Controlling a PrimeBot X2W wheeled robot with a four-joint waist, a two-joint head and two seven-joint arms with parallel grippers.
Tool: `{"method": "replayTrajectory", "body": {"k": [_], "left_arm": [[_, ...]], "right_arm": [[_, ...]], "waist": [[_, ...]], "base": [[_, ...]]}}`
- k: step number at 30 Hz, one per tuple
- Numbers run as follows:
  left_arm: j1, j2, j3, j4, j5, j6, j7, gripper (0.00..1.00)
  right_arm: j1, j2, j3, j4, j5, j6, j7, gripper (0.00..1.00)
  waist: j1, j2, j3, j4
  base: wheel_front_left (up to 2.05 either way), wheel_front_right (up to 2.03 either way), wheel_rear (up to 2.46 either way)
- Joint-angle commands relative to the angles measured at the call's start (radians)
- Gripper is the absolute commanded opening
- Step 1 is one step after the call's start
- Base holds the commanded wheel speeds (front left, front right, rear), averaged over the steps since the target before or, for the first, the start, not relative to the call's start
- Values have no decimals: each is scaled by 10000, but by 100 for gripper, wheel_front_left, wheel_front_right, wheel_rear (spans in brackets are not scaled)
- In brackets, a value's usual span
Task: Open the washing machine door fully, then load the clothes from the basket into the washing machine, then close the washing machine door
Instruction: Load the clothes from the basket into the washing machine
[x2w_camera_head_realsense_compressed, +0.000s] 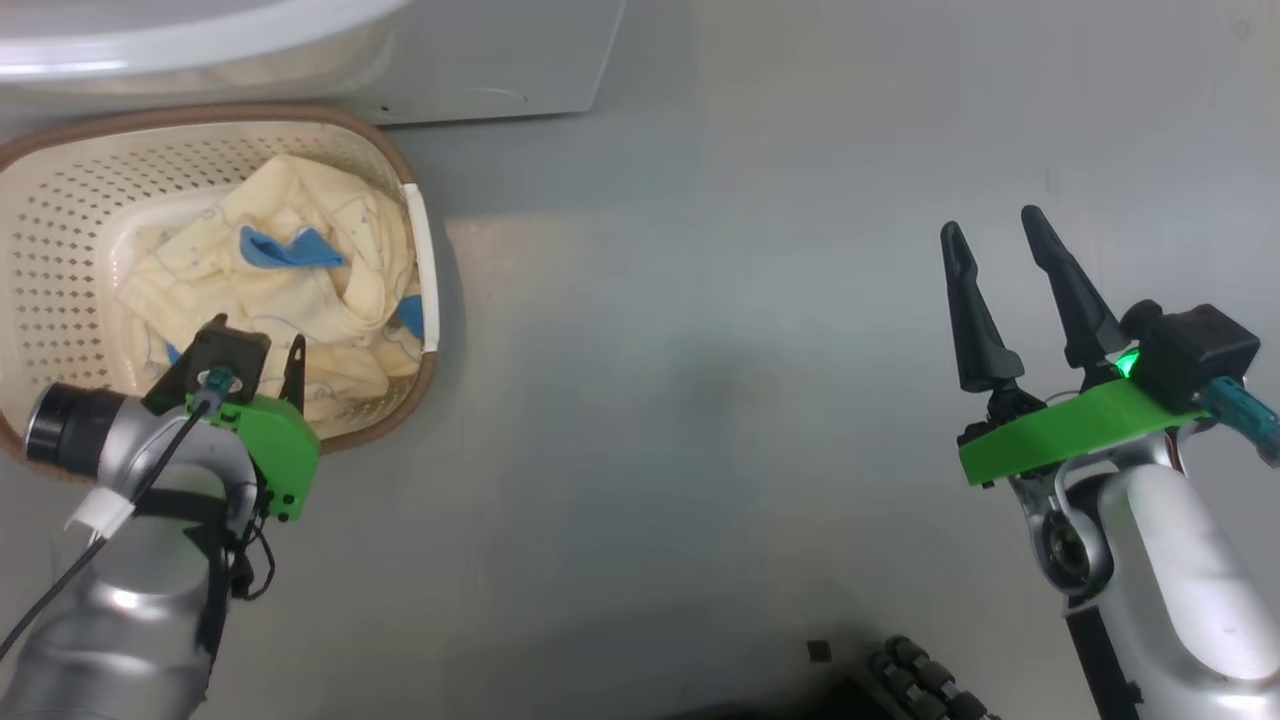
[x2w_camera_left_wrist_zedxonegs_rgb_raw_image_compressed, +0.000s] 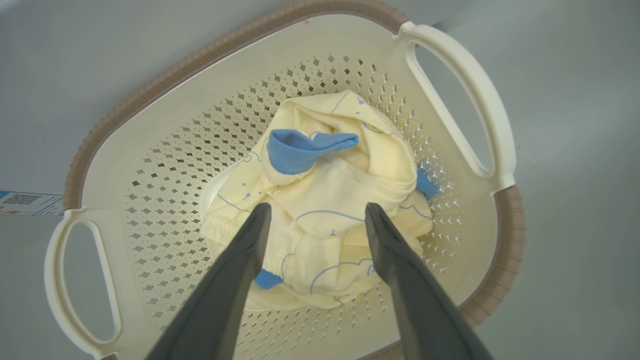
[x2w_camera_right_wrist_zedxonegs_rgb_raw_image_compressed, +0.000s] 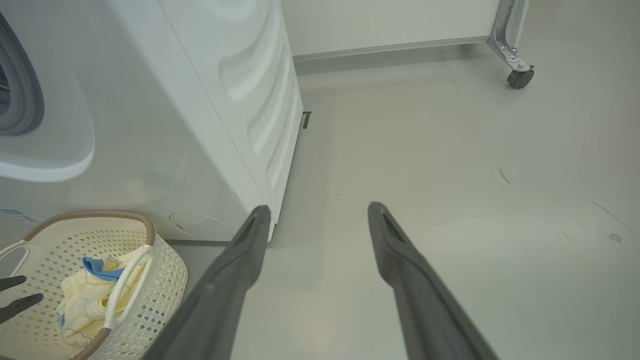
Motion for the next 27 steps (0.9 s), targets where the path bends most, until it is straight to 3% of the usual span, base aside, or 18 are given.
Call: {"method": "replayTrajectory", "body": {"k": [1,18,27], "left_arm": [[-224,459,-8,217,83,10,64,100],[-2165,1021,-2549,1852,-534,7,1224,100],[-3043,1586,-3108,2055,-778,6,1840,100]], "right_arm": [[11,24,179,-234,-45,-27,-134,100],[-410,213,307,-586,-223,-27,-177,100],[-511,336,476,-809,-150,-27,-178,100]], "waist": [[-2,0,468,-323],[-2,0,1990,-1117],[-2,0,2582,-1557]], "base": [[0,0,0],[0,0,0],[0,0,0]]}}
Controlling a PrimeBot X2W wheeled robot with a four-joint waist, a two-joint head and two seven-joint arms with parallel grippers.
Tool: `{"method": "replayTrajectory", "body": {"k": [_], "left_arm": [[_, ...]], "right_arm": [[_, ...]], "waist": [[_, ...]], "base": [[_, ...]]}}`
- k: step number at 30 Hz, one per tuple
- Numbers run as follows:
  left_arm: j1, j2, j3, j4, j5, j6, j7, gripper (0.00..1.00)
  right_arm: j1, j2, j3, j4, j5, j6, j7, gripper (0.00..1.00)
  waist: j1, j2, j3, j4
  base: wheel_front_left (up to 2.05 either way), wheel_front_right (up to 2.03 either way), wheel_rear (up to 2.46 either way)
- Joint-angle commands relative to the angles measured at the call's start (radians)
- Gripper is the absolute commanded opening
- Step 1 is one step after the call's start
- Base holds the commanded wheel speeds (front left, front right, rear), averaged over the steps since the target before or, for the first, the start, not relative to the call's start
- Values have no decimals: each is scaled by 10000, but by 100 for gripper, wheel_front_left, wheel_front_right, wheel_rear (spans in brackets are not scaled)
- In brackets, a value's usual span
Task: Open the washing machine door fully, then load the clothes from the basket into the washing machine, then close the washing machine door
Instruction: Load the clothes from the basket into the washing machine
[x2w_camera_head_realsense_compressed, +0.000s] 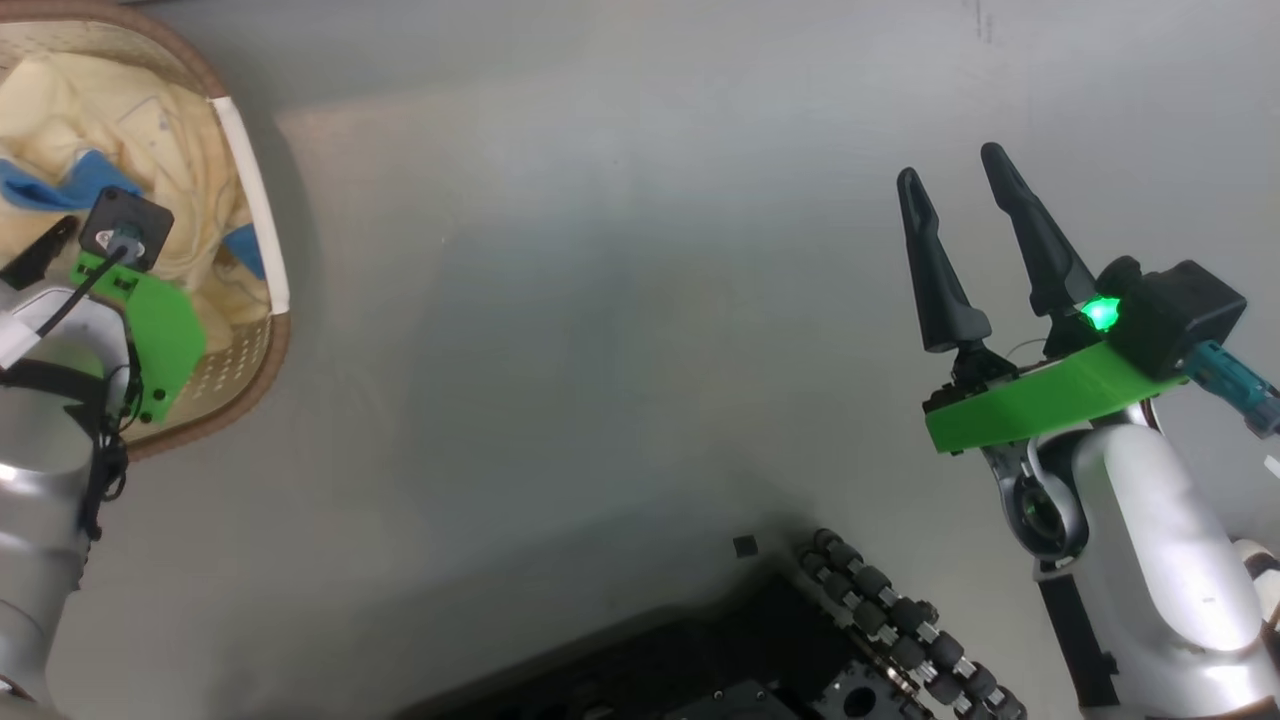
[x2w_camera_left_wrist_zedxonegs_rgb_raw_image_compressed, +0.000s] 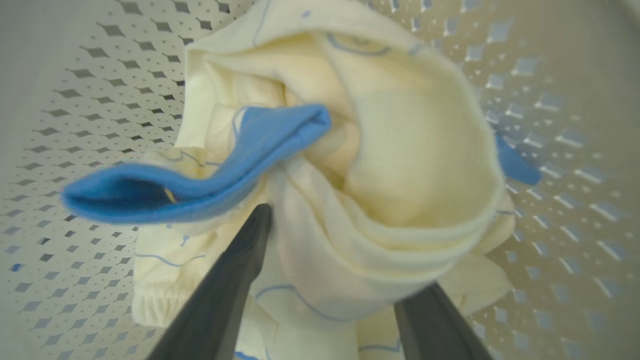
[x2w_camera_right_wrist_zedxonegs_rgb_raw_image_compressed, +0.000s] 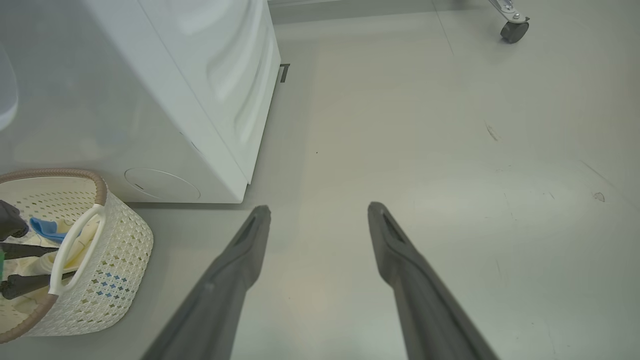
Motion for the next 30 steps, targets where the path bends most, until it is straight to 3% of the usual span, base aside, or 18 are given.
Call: {"method": "replayTrajectory", "body": {"k": [1,9,10,12,21,30], "left_arm": [[-32,454,80,11,-84,6,124,100],[-311,403,129,92,-456,6,678,100],[-331,394,153,101,-507,6,774,80],[-360,369,214,112,-613,57,841,0],[-38,292,217,134,-880,111,563,0],[576,-127,316,140,-1383,47,-438,0]], "right_arm": [[133,11,151,-318,34,-29,-92,100],[184,46,66,-374,-17,-29,-93,100],[180,49,63,-378,-22,-29,-93,100],[163,54,64,-380,-23,-29,-93,100],[16,65,75,-250,-24,-29,-93,100],[84,66,-93,31,-87,-29,-93,100]], "waist": [[0,0,170,-160],[0,0,258,-156],[0,0,262,-150],[0,0,265,-131],[0,0,-89,20],[0,0,-1126,379]], "base": [[0,0,0],[0,0,0],[0,0,0],[0,0,0],[0,0,0],[0,0,0]]}}
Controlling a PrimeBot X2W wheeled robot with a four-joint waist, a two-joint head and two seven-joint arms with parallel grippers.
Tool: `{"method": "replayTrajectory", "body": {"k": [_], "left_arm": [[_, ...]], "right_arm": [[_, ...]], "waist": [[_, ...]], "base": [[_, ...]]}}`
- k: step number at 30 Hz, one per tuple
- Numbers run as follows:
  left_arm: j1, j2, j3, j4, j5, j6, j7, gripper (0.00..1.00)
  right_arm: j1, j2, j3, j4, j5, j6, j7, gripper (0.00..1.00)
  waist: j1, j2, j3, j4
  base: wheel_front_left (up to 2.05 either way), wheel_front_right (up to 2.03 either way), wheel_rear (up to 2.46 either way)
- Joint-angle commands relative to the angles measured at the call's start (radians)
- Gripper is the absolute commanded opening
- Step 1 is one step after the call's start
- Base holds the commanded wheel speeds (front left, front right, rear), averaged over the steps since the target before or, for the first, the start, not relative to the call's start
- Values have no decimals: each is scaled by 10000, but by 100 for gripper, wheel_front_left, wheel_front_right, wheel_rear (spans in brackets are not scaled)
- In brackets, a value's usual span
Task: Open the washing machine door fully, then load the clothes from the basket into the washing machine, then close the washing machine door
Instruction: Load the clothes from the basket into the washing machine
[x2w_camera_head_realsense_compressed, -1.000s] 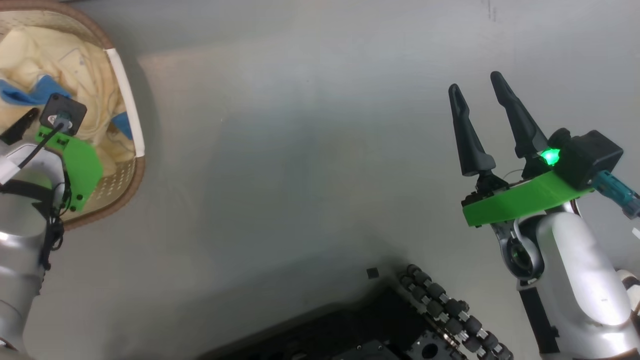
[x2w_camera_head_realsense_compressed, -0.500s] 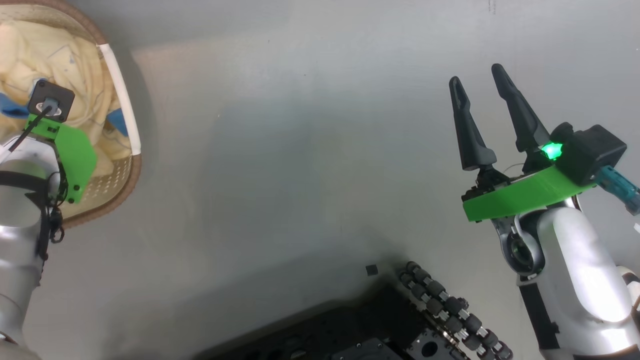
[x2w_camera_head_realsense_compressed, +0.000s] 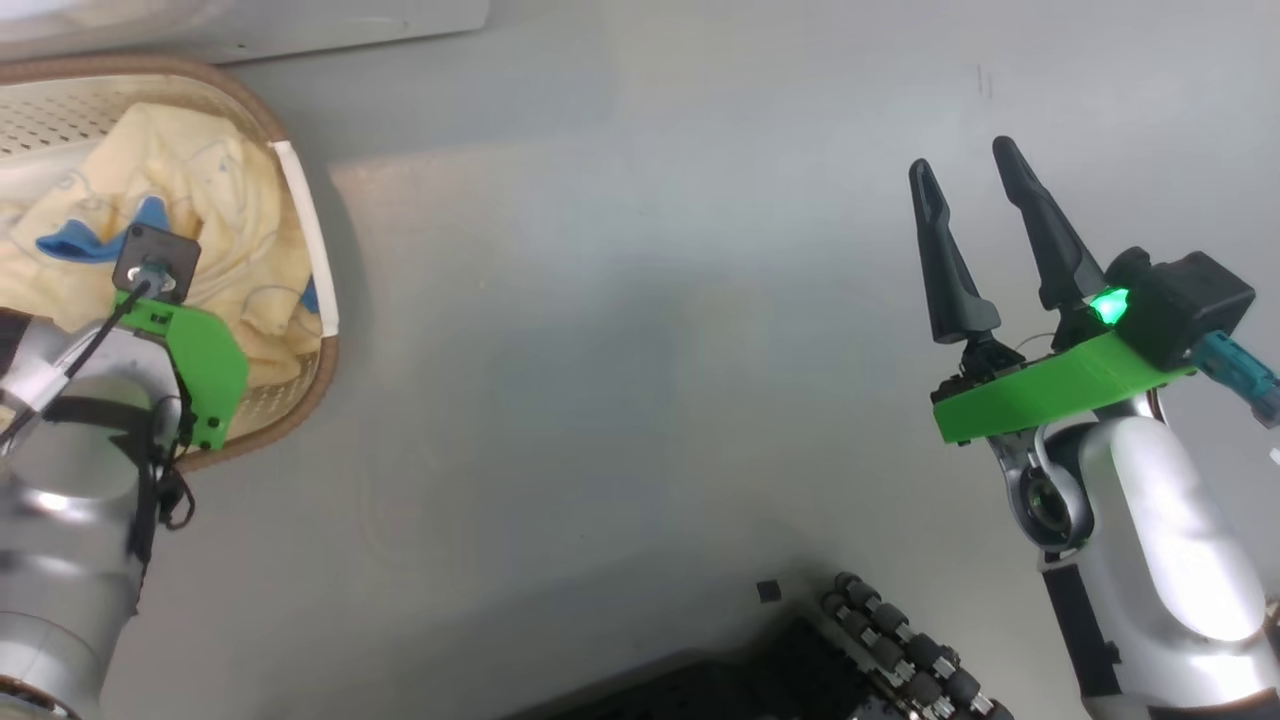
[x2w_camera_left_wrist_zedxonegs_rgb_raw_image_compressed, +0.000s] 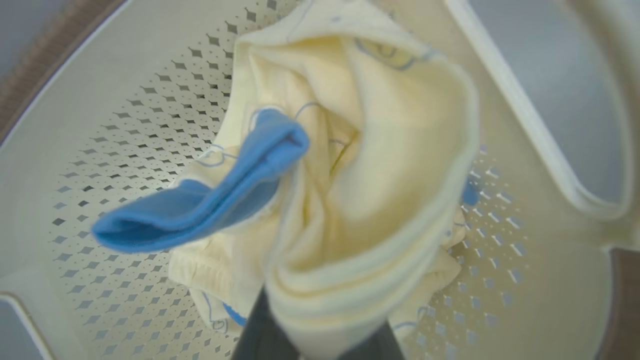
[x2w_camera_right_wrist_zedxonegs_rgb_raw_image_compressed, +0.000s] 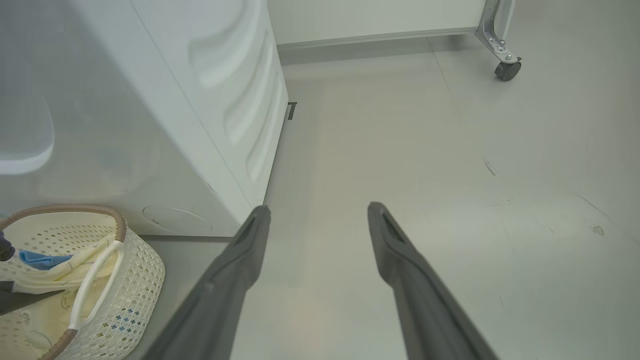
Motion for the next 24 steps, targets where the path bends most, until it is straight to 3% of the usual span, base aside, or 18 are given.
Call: {"method": "replayTrajectory", "body": {"k": [1,5,14,24], "left_arm": [[236,265,256,-42,-80,-30,-243,0],[655,55,206,-59,-165,4,-1172,0],[1334,-67,498,-392,-548,394,-1913,0],[2386,234,1223,-2741,-793,885,-1960,0]], "right_arm": [[270,-6,119,-193,-76,-29,-93,100],[356,-64,37,-61,-68,-29,-93,100],[559,-235,58,265,0,-29,-93,100],[849,-353,59,552,77,-29,-93,100]], "waist": [[0,0,-385,197],[0,0,-1157,521],[0,0,-2599,1112],[0,0,-3708,1585]], "base": [[0,0,0],[0,0,0],[0,0,0],[0,0,0]]}}
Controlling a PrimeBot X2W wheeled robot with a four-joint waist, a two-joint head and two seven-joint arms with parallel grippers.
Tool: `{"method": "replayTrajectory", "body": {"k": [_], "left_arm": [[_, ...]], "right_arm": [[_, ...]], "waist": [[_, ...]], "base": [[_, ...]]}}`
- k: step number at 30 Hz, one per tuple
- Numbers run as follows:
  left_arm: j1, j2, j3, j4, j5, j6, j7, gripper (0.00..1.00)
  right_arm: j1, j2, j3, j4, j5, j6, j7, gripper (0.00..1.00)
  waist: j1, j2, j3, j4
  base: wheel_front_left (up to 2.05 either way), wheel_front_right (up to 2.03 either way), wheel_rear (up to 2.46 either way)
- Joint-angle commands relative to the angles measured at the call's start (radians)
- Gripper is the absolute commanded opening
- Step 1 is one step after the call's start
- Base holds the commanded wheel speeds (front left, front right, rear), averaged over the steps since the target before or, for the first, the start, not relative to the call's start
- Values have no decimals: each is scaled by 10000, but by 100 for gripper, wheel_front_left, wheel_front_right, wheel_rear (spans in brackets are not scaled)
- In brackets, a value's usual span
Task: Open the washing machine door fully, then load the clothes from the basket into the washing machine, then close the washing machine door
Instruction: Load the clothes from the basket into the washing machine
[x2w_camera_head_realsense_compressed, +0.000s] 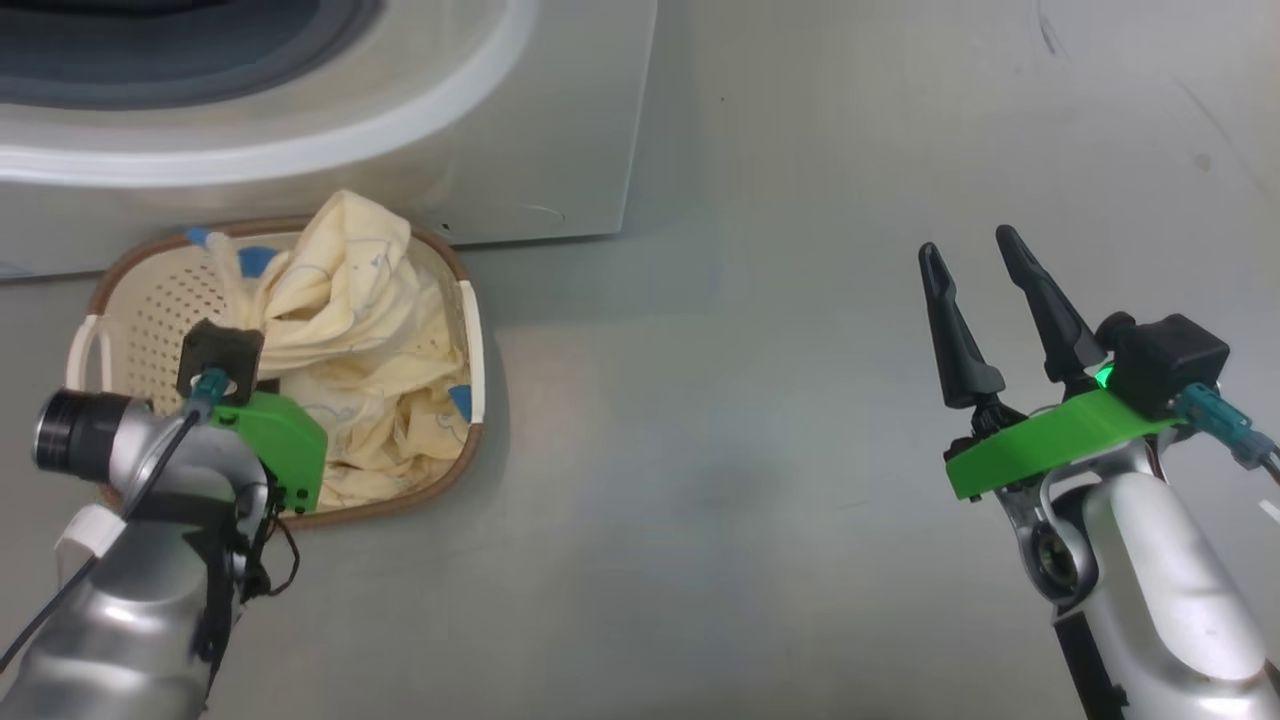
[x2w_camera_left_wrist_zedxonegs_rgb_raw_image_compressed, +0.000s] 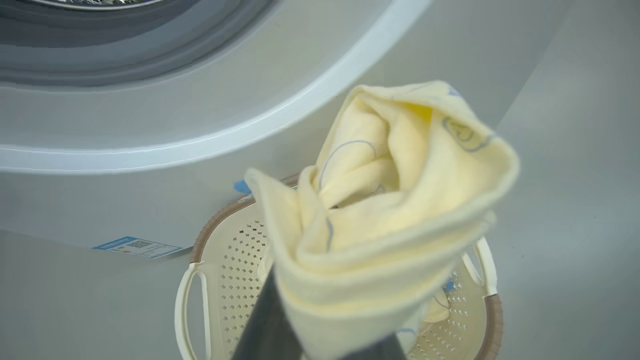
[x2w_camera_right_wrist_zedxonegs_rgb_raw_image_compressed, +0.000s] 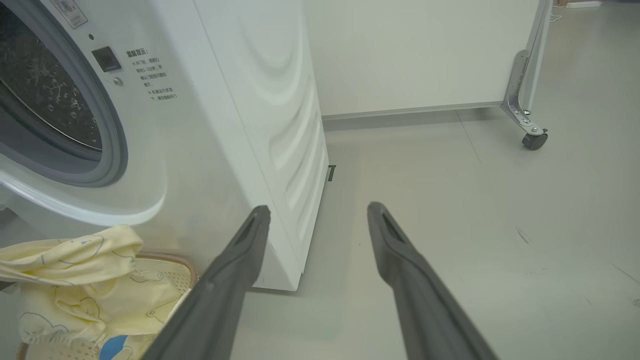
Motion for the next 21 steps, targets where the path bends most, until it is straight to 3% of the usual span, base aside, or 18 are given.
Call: {"method": "replayTrajectory", "body": {"k": [1,21], "left_arm": [[197,510,426,-461,-73,95,-138,0],[2794,486,2673,-4547,-173,301,-140,0]], "right_arm": [[163,-146,149,-237,71,-29,-93,100],[828,-288,98,95,219,-29,-93,100]], "waist": [[1,-1,-378,235],[1,-1,-2111,728]], "base": [[0,0,0],[0,0,0]]}}
